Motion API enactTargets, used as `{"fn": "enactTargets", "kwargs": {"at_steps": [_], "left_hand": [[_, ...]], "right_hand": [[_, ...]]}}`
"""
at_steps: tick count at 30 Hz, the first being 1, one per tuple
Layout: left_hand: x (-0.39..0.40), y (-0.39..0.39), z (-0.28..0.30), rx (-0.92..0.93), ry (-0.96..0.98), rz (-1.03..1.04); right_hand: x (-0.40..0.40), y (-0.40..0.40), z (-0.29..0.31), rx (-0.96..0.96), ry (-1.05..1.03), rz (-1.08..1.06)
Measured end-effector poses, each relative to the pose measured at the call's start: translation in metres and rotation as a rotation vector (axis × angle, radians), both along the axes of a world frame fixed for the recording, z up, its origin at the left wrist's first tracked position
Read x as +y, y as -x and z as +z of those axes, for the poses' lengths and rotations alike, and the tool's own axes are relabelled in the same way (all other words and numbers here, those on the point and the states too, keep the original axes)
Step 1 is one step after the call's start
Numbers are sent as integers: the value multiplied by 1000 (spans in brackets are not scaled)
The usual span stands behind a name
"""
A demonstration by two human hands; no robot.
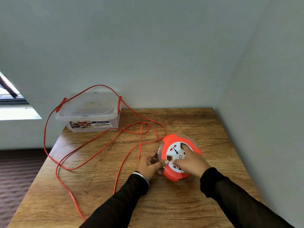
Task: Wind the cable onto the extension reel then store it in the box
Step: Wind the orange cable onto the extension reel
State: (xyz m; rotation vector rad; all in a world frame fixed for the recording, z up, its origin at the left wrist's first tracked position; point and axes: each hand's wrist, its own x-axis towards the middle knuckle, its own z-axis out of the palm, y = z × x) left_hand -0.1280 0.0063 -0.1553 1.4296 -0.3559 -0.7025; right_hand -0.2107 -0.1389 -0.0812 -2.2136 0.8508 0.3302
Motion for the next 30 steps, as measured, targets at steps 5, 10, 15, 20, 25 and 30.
{"fn": "enactTargets", "kwargs": {"at_steps": [5,10,15,20,25,30], "left_hand": [[-1,2,-1,2,11,23],[0,6,1,-19,43,80],[2,4,-1,-44,33,107],[0,5,0,-22,65,105],[1,1,-1,-10,48,77],[0,-6,-2,8,12,40]], "right_hand": [[6,-1,-2,-74,-453,-330],[18,-7,-2,-160,-845,-542],[23,-6,5,-195,-1036,-595],[5,12,13,-129,-593,-209],[-17,18,19,-78,570,671],[-34,0,35,2,728,1114]]}}
